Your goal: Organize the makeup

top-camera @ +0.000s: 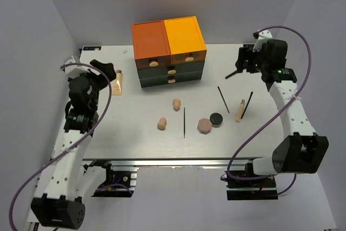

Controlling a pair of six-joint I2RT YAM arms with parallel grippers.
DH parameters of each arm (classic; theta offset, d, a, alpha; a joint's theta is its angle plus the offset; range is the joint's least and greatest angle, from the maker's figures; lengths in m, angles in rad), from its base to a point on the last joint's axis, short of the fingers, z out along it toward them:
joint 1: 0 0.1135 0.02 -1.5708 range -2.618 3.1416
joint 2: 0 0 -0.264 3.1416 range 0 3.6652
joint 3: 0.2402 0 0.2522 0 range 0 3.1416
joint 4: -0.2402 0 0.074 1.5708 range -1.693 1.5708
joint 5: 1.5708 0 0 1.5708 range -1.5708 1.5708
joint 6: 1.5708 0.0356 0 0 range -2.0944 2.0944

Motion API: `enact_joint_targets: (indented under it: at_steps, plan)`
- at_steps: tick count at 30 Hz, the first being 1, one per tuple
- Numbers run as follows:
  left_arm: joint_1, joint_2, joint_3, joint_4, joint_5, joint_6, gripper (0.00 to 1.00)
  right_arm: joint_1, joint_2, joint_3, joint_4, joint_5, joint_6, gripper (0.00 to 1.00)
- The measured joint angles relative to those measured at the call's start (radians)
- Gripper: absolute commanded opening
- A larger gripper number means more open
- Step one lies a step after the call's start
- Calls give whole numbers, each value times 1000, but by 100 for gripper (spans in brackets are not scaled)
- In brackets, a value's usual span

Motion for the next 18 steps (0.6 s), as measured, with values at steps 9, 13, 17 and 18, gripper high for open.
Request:
enact_joint_targets:
  at_steps: [9, 13, 17, 18]
  plan:
    - [-2, -70, -47, 121, 218, -116, 17, 23, -38, -6, -8, -241, -150, 89]
    - [-55, 14, -109, 141, 282, -175, 46, 69, 19, -6, 1, -409, -115, 81]
    - [-225, 101, -111, 149, 262, -230, 73, 90, 132, -18, 96, -535, 141, 78]
    - [-261, 117, -111, 156, 256, -246, 75, 96, 153, -34, 128, -547, 204, 82]
